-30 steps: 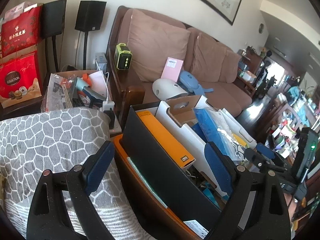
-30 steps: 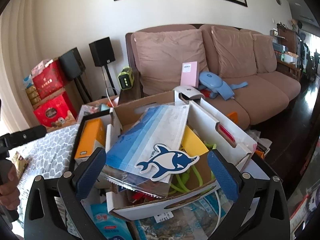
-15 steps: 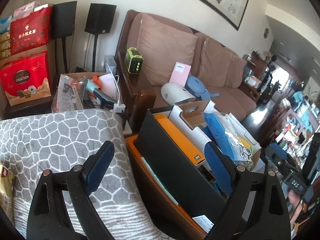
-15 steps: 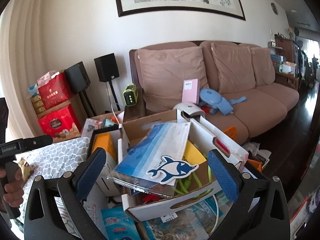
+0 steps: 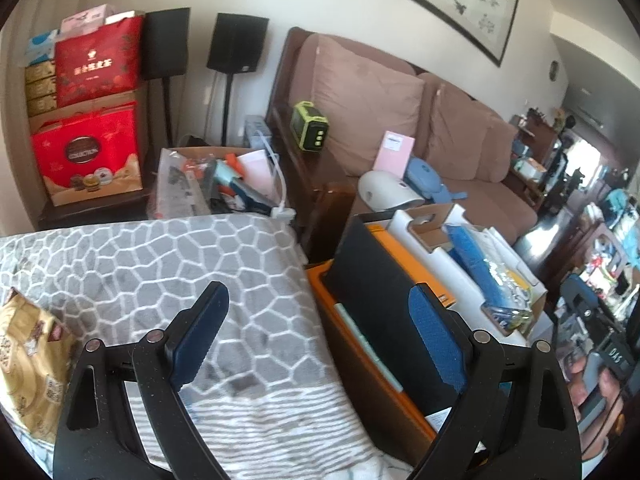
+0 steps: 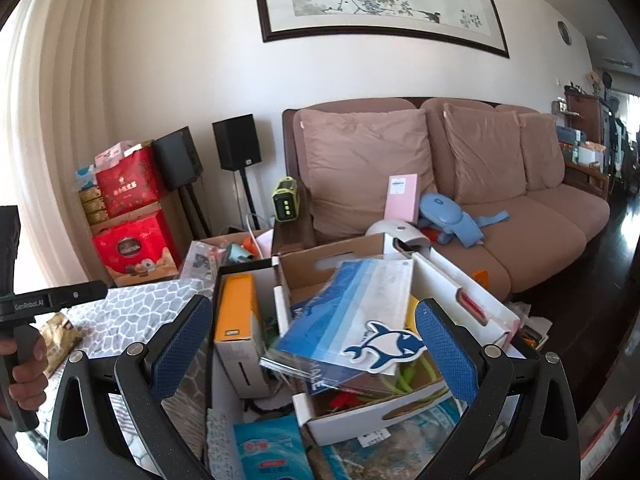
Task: Organize objects
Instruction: 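Move the open left tool over the gold tissue packet on the bed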
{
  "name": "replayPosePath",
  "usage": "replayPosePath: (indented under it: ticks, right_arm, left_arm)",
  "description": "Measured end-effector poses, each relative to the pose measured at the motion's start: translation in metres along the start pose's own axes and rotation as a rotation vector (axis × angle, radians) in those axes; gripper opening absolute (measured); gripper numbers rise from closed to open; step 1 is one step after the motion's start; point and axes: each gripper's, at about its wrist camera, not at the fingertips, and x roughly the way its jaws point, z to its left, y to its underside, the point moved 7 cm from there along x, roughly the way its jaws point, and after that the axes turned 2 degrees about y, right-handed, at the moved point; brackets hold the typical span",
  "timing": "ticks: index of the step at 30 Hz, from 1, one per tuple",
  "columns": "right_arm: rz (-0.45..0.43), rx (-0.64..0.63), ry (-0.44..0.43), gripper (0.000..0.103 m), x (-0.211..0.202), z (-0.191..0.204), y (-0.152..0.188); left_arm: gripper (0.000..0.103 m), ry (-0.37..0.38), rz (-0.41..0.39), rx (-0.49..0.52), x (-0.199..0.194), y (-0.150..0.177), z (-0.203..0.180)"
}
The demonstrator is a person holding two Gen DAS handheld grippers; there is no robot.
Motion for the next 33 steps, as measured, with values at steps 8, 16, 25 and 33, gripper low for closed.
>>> replayPosePath:
  ticks: [8, 16, 25, 33]
  right_arm:
    - [-0.004, -0.024, -0.040, 0.102, -0.002, 0.023, -0.001]
    - [-0.008, -0.053, -0.058, 0.102, -0.004, 0.037, 0.000]
    - [-0.013, -0.031, -0.071, 0.102, -0.007, 0.036, -0.002]
    - [0.013, -0.092, -0.099, 0.102, -0.002, 0.057, 0.006]
  left_arm:
    - [0.091, -0.064, -0.003, -0.027, -0.020, 0.008, 0.032]
    - [0.091, -0.156, -0.018, -0.034, -0.044, 0.027, 0.061]
    - [0.093, -0.223, -0.009, -0.068, -0.060, 0.051, 0.090]
    - [0.093, -0.262, 0.004, -0.112, -0.069, 0.067, 0.113]
